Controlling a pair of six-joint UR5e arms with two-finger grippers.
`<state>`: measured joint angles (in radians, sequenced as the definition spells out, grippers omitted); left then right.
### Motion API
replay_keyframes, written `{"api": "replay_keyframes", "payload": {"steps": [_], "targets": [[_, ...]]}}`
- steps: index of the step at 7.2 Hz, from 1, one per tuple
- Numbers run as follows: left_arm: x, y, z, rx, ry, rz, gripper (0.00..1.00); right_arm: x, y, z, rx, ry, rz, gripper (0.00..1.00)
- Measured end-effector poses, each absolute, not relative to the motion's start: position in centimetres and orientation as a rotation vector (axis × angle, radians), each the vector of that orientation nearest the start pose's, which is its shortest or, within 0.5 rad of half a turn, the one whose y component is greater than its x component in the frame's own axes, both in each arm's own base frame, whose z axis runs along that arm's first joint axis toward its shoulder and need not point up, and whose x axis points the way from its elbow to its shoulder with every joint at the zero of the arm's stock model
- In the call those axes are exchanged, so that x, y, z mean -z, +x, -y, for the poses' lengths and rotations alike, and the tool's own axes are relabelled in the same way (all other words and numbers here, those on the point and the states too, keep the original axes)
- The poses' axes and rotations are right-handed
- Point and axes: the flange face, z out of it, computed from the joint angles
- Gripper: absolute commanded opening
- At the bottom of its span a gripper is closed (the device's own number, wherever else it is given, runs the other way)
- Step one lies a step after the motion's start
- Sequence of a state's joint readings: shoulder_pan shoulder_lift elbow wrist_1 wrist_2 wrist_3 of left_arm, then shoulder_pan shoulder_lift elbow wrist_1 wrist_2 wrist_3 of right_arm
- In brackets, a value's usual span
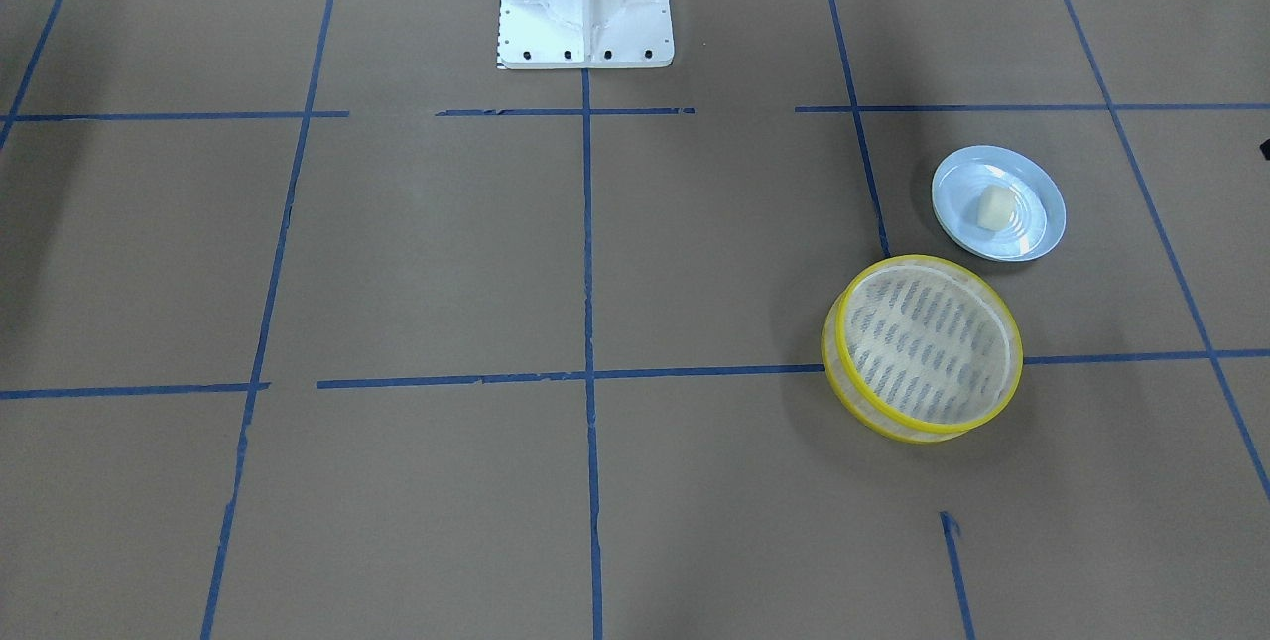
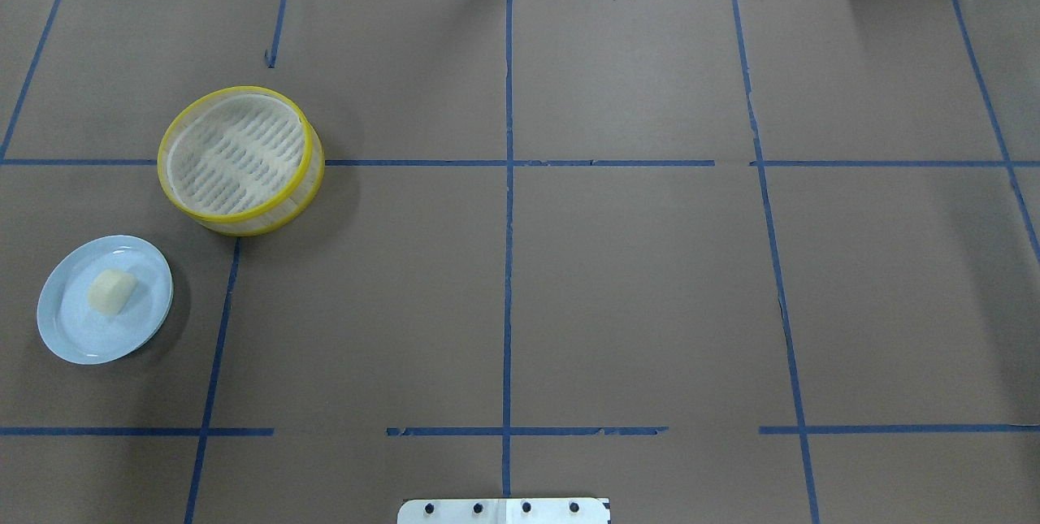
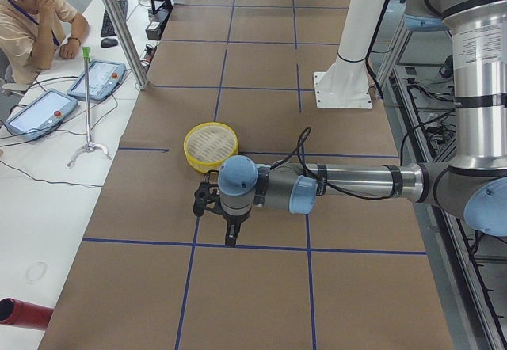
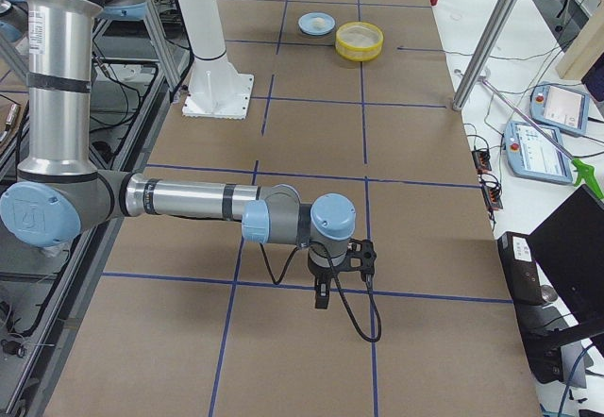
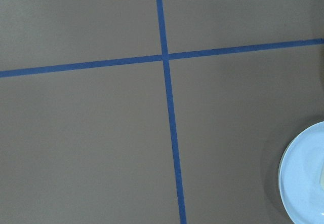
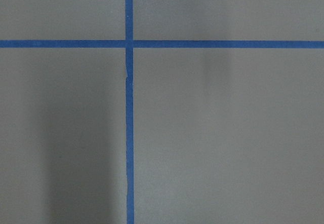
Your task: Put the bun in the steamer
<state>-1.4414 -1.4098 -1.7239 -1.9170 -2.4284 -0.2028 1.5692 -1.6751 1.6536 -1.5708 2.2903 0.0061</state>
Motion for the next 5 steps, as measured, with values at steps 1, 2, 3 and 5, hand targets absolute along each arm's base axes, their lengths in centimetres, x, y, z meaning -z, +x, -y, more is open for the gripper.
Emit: {"api": "replay_keyframes", "payload": {"steps": [1, 2, 3, 5], "targets": [[-59.9, 4.9, 44.5, -0.116, 0.202, -0.905, 1.00, -67.1, 6.7, 44.6, -0.012, -0.023, 0.719, 1.00], [-58.3, 9.5, 44.3, -0.148, 0.222, -0.913, 1.00, -67.1, 6.7, 44.6, -0.012, -0.023, 0.719, 1.00], [-56.7, 13.2, 43.6, -0.151, 0.216, -0.922, 0.98, -67.1, 6.7, 44.6, -0.012, -0.023, 0.719, 1.00], [-55.2, 19.7, 42.0, -0.157, 0.212, -0.876, 0.98, -67.1, 6.7, 44.6, -0.012, -0.023, 0.719, 1.00]]}}
